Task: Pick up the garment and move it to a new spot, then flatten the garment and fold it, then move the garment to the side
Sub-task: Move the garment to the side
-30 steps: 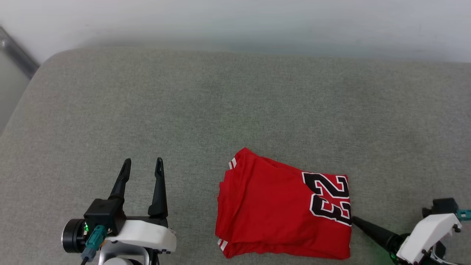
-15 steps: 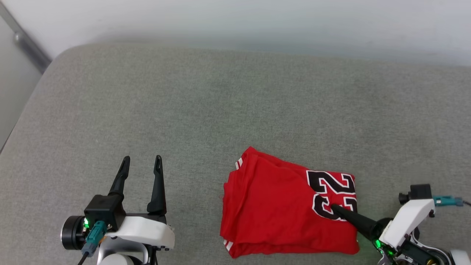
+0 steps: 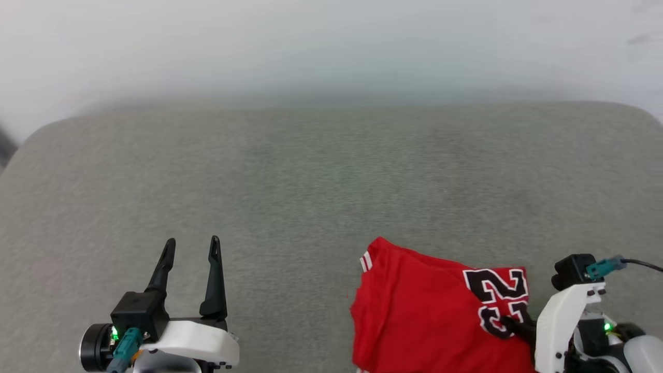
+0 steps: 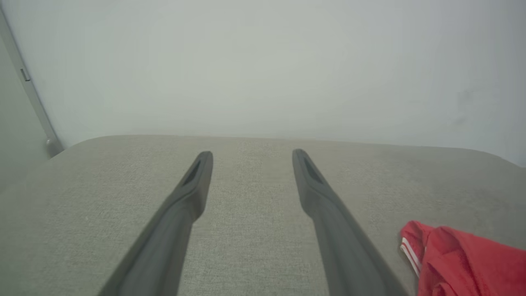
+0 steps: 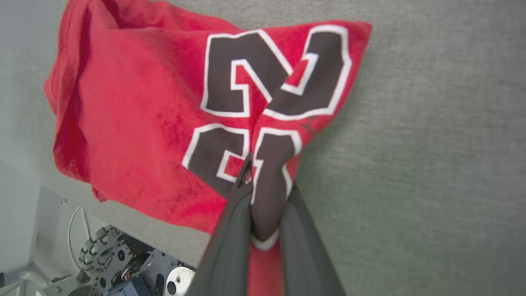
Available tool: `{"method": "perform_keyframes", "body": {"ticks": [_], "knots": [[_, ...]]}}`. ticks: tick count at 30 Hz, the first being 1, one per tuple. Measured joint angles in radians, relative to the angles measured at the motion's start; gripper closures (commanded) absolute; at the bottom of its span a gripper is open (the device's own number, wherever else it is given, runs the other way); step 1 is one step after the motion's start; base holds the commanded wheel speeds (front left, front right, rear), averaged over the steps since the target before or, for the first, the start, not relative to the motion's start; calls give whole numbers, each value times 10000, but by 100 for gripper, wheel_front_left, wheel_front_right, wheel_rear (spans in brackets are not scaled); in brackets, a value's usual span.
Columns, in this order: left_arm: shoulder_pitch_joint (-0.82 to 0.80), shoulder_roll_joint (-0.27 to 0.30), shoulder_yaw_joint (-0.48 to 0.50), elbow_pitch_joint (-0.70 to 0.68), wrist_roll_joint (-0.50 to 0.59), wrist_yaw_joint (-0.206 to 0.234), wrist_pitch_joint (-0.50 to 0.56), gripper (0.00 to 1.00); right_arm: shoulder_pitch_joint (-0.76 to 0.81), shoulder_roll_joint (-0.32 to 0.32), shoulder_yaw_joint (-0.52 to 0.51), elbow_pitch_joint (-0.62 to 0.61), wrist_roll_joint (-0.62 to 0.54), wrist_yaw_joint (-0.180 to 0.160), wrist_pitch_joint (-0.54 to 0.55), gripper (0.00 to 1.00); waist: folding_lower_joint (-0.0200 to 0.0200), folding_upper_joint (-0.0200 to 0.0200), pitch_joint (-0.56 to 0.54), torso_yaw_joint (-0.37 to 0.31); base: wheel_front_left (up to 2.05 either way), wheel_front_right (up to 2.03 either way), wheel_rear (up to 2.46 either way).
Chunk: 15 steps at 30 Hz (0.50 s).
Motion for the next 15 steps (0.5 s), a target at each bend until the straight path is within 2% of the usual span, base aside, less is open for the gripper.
{"method": "perform_keyframes", "body": {"ticks": [3,8,15], "knots": [[25,-13,52,-113,-10,46,-46,0,-269,-311,130,230,-821,2,-94,100,0,0,-46,-501,0,0,0],[-13,-63,54,-311,56,86,-104,0,-1084,-374,169,738,-1526,4,-692,100,0,0,16,-1460,0,0,0],[-1182,-59,-286,-709,508,-105,-23,0,-2679,-596,-667,2042,-1965,2,-2288,100,0,0,822,-2484,0,0,0]]}}
